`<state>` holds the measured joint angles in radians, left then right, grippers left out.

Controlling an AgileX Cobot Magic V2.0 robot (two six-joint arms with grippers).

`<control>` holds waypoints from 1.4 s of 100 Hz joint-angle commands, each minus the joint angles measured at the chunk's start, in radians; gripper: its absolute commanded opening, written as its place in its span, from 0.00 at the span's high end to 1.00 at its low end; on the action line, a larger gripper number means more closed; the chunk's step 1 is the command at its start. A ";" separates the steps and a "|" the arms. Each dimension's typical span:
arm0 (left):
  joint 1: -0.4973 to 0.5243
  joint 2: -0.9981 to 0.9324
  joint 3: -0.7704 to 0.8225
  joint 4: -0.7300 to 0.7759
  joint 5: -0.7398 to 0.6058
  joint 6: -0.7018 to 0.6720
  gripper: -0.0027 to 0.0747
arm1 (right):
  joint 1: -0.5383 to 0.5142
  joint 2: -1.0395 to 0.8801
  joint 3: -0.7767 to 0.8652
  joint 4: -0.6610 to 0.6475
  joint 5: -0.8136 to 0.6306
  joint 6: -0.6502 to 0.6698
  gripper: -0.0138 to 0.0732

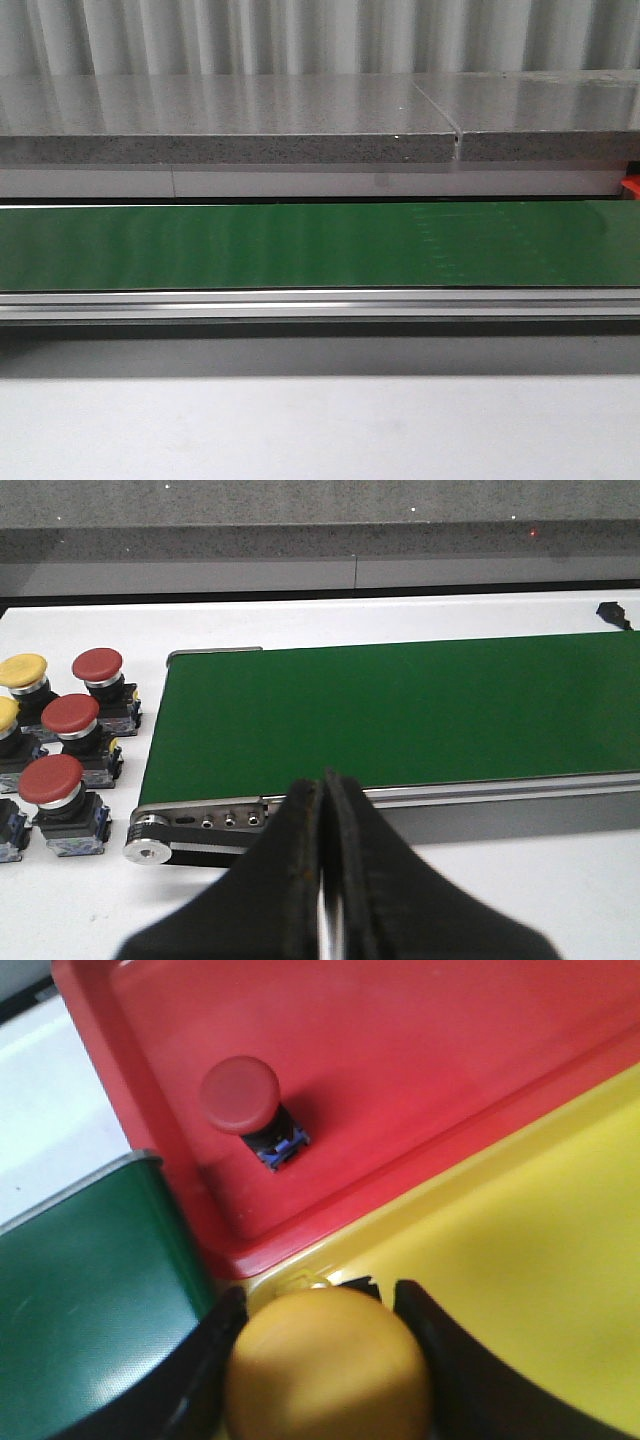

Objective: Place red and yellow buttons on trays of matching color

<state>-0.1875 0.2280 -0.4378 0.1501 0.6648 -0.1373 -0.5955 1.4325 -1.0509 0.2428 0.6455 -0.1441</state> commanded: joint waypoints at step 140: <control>-0.010 0.011 -0.023 -0.003 -0.083 -0.002 0.99 | -0.009 0.133 0.150 0.061 -0.235 0.018 0.19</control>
<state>-0.1875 0.2280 -0.4378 0.1501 0.6648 -0.1373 -0.5976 1.6153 -0.8790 0.2761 0.4439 -0.1257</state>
